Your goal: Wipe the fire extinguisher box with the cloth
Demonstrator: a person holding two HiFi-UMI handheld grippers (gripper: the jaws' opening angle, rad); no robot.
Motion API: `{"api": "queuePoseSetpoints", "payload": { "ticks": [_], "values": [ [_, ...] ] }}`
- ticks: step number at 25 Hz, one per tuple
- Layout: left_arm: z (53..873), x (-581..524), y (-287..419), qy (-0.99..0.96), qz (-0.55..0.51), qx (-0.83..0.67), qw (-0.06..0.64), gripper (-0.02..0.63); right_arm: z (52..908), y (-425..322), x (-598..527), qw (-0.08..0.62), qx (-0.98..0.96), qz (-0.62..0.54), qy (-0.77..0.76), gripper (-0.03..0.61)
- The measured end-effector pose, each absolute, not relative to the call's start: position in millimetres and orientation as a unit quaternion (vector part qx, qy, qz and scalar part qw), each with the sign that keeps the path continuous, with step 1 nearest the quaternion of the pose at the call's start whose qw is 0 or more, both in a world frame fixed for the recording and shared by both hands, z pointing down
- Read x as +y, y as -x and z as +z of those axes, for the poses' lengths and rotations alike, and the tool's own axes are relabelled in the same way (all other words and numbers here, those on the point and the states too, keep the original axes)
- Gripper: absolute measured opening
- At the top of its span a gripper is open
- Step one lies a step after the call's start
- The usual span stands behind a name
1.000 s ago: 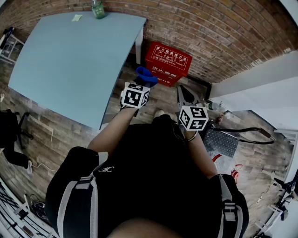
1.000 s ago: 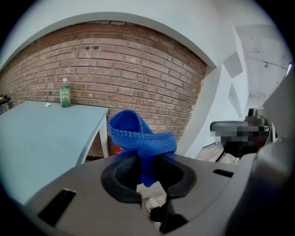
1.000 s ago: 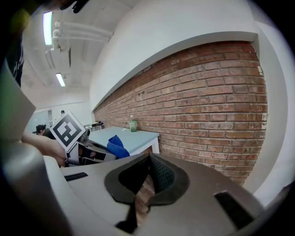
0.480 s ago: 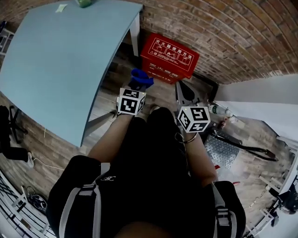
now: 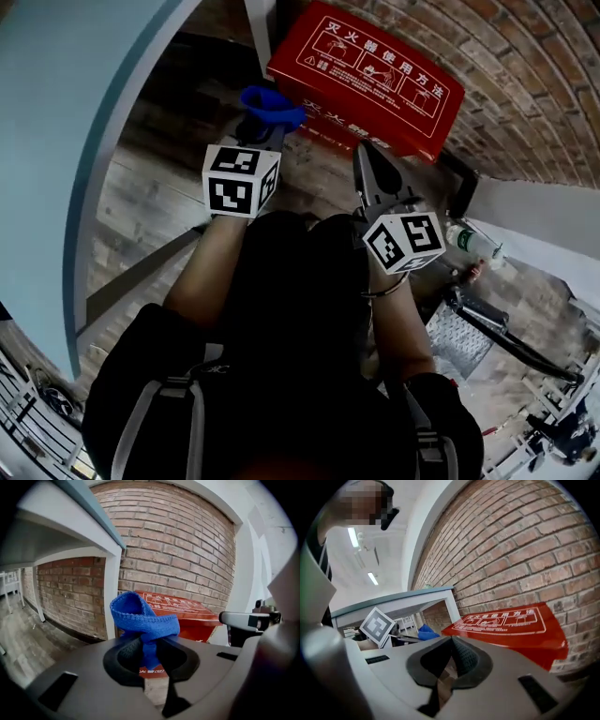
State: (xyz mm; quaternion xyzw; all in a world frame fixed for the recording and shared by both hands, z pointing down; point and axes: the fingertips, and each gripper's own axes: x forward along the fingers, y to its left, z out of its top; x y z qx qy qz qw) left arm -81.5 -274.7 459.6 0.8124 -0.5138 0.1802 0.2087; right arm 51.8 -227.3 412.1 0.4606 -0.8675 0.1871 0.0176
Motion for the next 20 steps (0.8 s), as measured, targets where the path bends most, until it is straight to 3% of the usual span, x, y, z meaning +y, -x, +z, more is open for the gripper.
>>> {"api": "queuePoseSetpoints", "payload": {
  "ticks": [5, 9, 12, 16, 20],
  "values": [
    [492.4, -285.8, 89.0, -0.824, 0.171, -0.509, 0.18, 0.078, 464.5, -30.0, -226.9, 0.009, -0.878, 0.188, -0.44, 0.015],
    [490.2, -302.4, 94.0, -0.835, 0.205, -0.497, 0.113, 0.078, 451.2, -11.1, -223.4, -0.011, -0.876, 0.156, -0.457, 0.015],
    [493.4, -309.1, 95.0, -0.838, 0.221, -0.488, 0.1, 0.078, 444.5, -7.7, -212.1, -0.024, -0.865, 0.149, -0.478, 0.015],
    [496.2, -318.5, 81.5, -0.851, 0.21, -0.473, 0.09, 0.078, 449.3, -30.2, -183.3, -0.003, -0.852, 0.145, -0.504, 0.015],
    [498.4, -323.4, 53.3, -0.865, 0.197, -0.455, 0.081, 0.078, 452.8, -66.5, -170.1, -0.048, -0.815, 0.204, -0.54, 0.015]
  ]
}}
